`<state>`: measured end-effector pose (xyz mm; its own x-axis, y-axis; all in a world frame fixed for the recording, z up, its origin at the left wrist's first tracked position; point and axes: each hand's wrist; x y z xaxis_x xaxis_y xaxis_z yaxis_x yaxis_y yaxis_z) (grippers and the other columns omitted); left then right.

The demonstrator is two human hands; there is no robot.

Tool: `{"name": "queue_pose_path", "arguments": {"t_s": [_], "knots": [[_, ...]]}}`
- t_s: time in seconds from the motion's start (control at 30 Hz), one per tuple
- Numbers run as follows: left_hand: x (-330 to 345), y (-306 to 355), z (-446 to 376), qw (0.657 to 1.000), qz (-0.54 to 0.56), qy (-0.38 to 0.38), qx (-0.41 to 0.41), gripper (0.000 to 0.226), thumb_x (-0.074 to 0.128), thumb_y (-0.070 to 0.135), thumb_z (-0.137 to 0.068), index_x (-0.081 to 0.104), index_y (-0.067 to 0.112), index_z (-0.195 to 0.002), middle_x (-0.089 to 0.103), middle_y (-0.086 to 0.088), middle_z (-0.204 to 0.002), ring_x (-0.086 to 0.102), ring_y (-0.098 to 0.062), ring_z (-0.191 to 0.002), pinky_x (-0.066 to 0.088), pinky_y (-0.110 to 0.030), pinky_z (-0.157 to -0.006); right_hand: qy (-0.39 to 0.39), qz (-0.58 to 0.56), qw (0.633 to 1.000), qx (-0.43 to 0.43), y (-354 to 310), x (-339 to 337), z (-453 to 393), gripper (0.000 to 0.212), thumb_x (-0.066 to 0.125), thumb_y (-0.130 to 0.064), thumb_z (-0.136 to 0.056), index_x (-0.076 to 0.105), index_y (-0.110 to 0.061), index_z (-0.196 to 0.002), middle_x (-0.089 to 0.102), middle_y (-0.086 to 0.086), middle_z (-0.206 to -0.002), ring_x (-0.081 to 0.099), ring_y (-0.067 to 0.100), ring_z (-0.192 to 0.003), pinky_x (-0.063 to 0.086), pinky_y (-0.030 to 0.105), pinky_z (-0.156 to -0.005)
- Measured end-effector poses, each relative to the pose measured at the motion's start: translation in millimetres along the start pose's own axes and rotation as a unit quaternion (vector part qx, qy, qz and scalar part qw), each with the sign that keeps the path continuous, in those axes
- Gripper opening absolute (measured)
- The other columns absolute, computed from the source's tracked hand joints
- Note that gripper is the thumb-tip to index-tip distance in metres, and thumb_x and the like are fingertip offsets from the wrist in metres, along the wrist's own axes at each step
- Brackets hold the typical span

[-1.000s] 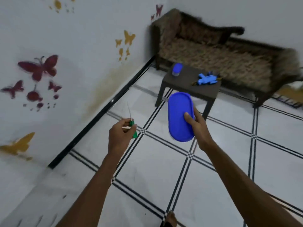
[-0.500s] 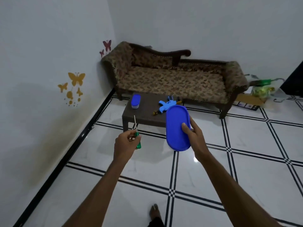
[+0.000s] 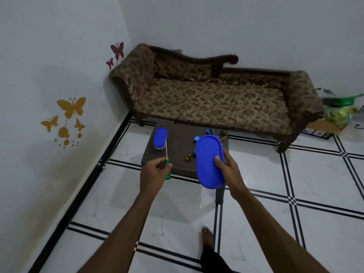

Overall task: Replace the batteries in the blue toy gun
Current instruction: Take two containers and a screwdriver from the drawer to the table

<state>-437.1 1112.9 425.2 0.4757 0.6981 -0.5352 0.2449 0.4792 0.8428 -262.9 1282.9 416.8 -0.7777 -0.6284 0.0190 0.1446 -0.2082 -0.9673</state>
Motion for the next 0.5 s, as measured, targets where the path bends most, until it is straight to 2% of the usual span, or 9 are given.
{"name": "queue_pose_path", "arguments": {"t_s": [0.1, 0.17, 0.3, 0.4, 0.5], "knots": [[22, -3, -55, 1.000, -0.009, -0.004, -0.023, 0.029, 0.076, 0.027, -0.081, 0.074, 0.019, -0.109, 0.069, 0.010, -0.082, 0.065, -0.006, -0.077, 0.056, -0.028, -0.074, -0.002, 0.020, 1.000, 0.024, 13, 6, -69, 0.056, 0.062, -0.046, -0.094, 0.043, -0.035, -0.146, 0.063, -0.003, -0.131, 0.067, 0.021, -0.109, 0.058, 0.049, -0.089], [42, -13, -102, 0.998, -0.031, -0.010, -0.053, 0.028, 0.076, 0.029, -0.080, 0.074, 0.021, -0.107, 0.068, 0.012, -0.081, 0.066, -0.007, -0.077, 0.057, -0.032, -0.076, -0.003, 0.016, 0.999, 0.048, 27, 13, -126, 0.057, 0.061, -0.043, -0.095, 0.041, -0.033, -0.148, 0.061, -0.004, -0.134, 0.065, 0.021, -0.112, 0.057, 0.048, -0.092], [78, -36, -170, 0.992, -0.067, -0.013, -0.102, 0.018, 0.076, 0.029, -0.079, 0.072, 0.025, -0.096, 0.066, 0.014, -0.075, 0.066, -0.010, -0.074, 0.056, -0.039, -0.079, -0.012, 0.031, 0.996, 0.085, 58, 30, -216, 0.050, 0.058, -0.034, -0.098, 0.042, -0.027, -0.146, 0.061, 0.001, -0.131, 0.065, 0.020, -0.109, 0.057, 0.035, -0.083], [111, -68, -225, 0.985, -0.095, -0.026, -0.139, 0.016, 0.075, 0.031, -0.078, 0.071, 0.027, -0.093, 0.067, 0.011, -0.077, 0.067, -0.014, -0.078, 0.055, -0.039, -0.080, -0.013, 0.059, 0.991, 0.118, 96, 48, -287, 0.049, 0.058, -0.030, -0.099, 0.042, -0.025, -0.145, 0.060, 0.008, -0.133, 0.064, 0.024, -0.109, 0.057, 0.043, -0.088], [147, -107, -266, 0.981, -0.117, -0.054, -0.144, 0.027, 0.068, 0.041, -0.074, 0.069, 0.029, -0.098, 0.070, 0.007, -0.085, 0.069, -0.018, -0.080, 0.056, -0.040, -0.077, -0.006, 0.072, 0.987, 0.147, 132, 65, -343, 0.051, 0.058, -0.026, -0.099, 0.040, -0.021, -0.147, 0.059, 0.014, -0.134, 0.063, 0.031, -0.114, 0.055, 0.047, -0.090]]}}
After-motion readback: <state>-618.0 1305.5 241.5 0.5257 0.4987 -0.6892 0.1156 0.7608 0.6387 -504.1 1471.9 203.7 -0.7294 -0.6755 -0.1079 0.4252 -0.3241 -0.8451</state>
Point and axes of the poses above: each hand's wrist, its own z-axis away from the middle knuckle, its own x-axis out of the palm, y = z × x
